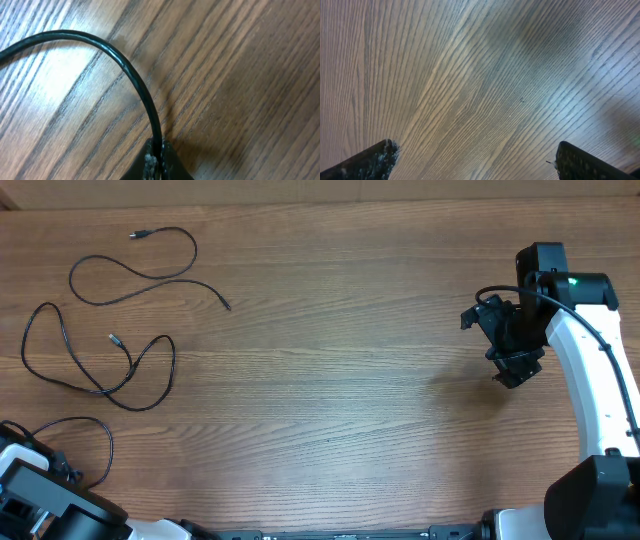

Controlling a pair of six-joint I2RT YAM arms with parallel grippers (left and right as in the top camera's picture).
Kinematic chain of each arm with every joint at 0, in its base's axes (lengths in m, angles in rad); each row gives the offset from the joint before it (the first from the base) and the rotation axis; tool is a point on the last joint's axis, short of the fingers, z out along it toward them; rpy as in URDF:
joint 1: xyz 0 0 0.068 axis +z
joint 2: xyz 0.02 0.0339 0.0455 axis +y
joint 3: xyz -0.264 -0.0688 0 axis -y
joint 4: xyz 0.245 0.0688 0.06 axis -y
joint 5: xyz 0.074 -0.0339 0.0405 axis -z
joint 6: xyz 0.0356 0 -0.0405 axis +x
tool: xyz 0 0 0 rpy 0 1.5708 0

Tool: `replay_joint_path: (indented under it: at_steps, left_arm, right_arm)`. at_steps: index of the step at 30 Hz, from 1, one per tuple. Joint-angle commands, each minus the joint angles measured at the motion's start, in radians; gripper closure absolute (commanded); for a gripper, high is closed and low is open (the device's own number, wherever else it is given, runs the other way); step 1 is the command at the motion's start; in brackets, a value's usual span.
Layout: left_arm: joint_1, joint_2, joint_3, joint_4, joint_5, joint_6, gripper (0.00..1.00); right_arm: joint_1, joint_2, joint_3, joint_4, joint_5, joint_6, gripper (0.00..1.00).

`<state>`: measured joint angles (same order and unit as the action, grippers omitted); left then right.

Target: Untangle cables

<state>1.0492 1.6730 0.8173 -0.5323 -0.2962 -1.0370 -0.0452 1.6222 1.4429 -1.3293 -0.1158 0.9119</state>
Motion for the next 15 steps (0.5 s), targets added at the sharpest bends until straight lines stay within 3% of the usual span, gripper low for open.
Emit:
replay_joint_path:
  at_steps: [1,6,11,15]
  left_arm:
    - [0.003,0.07,-0.046,0.003,0.06,0.084,0.96]
    - [-0.014,0.07,-0.046,0.037,0.057,0.217,0.96]
    - [-0.032,0.07,-0.046,0.05,0.058,0.263,0.96]
    - [-0.066,0.07,-0.046,0.105,0.062,0.444,0.96]
  right_arm:
    - [-0.003,-0.009,0.017,0.0,0.002,-0.004,0.0]
    - [-0.003,-0.009,0.017,0.0,0.002,-0.004,0.0]
    - [-0.003,-0.009,0.017,0.0,0.002,-0.004,0.0]
    - [-0.003,-0.009,0.017,0.0,0.002,-0.004,0.0]
